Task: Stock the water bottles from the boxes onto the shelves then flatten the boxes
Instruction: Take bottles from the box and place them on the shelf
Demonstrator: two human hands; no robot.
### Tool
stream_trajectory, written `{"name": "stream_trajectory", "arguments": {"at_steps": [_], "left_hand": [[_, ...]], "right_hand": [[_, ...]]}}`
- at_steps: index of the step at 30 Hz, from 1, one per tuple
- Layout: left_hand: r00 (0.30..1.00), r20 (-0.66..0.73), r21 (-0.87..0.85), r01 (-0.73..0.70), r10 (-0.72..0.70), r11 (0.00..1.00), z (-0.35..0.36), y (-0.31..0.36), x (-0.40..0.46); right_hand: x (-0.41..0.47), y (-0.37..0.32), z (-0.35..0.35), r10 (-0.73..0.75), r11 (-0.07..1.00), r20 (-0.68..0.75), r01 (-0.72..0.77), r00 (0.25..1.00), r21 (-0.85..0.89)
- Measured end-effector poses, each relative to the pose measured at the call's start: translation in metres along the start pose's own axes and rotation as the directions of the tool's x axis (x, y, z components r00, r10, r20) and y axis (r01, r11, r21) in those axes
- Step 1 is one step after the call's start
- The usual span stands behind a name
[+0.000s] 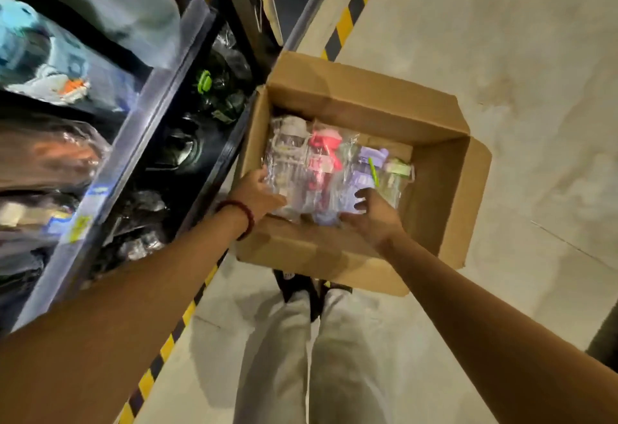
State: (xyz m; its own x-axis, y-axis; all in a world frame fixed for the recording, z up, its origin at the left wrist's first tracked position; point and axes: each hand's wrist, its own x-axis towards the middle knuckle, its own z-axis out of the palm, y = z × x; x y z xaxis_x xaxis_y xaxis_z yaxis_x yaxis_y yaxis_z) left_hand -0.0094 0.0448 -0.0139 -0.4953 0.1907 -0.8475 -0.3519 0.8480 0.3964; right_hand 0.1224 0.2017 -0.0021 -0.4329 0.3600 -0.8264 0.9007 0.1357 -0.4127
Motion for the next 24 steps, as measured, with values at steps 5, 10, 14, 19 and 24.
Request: {"name": "stream_trajectory", "arguments": {"at_steps": [5, 10, 14, 19, 24], "left_hand": [[0.998, -0.042, -0.001, 0.035, -0.035, 0.999, 0.027, -0.031, 0.079], [0.994, -0.084, -0.033, 0.072, -0.074, 0.997, 0.057, -0.052, 0.151], [0.981, -0.173, -0.057, 0.083, -0.092, 0.995, 0.081, -0.068, 0.185], [0.983, -0.151, -0.138, 0.084, -0.105, 0.987, 0.095, -0.077, 0.210], [0.990, -0.069, -0.218, 0.103, -0.120, 0.970, 0.093, -0.076, 0.216]], "right_hand": [[0.092, 0.024, 0.030, 0.051, 0.994, -0.009, -0.049, 0.999, 0.098], [0.170, 0.046, 0.053, 0.003, 0.998, 0.004, -0.003, 1.000, 0.068], [0.206, 0.064, 0.075, -0.034, 0.993, 0.041, 0.029, 0.999, 0.116], [0.233, 0.072, 0.104, 0.012, 0.957, -0.031, -0.003, 0.999, 0.292], [0.239, 0.069, 0.109, 0.096, 0.925, -0.055, -0.069, 0.994, 0.373]]}}
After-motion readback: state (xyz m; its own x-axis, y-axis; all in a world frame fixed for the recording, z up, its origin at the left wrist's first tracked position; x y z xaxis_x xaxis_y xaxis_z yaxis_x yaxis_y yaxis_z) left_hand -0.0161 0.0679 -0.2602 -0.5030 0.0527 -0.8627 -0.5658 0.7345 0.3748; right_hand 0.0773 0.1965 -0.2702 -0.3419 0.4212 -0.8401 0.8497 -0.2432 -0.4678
